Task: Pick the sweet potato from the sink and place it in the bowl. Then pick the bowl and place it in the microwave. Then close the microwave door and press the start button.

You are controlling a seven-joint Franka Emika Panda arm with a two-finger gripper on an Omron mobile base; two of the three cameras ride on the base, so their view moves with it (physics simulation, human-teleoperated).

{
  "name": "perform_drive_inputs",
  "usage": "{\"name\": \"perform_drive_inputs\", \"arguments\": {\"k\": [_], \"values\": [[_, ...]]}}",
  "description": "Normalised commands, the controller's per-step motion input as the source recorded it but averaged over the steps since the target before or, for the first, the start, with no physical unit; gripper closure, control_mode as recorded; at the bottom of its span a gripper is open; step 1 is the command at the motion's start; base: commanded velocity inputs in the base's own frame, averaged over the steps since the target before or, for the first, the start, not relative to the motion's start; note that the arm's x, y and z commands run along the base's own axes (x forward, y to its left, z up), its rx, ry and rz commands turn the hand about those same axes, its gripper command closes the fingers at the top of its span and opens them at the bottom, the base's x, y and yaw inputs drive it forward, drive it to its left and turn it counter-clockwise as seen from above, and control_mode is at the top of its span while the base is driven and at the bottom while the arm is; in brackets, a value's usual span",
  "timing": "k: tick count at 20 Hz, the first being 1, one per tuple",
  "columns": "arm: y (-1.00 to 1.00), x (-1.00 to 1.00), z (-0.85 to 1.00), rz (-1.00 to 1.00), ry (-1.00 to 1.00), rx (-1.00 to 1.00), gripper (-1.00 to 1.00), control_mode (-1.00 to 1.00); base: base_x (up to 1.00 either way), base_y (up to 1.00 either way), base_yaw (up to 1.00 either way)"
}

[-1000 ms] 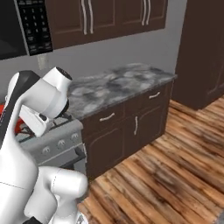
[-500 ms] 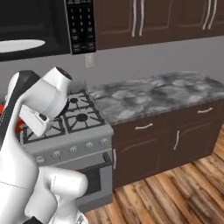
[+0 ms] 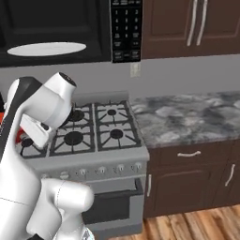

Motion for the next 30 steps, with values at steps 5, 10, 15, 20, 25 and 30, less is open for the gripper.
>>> {"name": "perform_drive_inputs", "arguments": {"k": [5, 10, 15, 20, 25, 30], "values": [[0.00, 0.00, 0.00, 0.00, 0.00, 0.00, 1.00, 1.00, 0.65, -0.06, 0.30], [0.00, 0.00, 0.00, 0.00, 0.00, 0.00, 1.00, 1.00, 0.17, -0.17, 0.37], [0.00, 0.00, 0.00, 0.00, 0.00, 0.00, 1.00, 1.00, 0.23, -0.34, 0.38], [0.00, 0.00, 0.00, 0.00, 0.00, 0.00, 1.00, 1.00, 0.36, -0.37, 0.33], [0.00, 0.00, 0.00, 0.00, 0.00, 0.00, 1.00, 1.00, -0.03, -0.13, 0.06], [-0.01, -0.24, 0.12, -0.02, -0.08, 0.00, 1.00, -1.00, -0.23, 0.00, -0.01]]}}
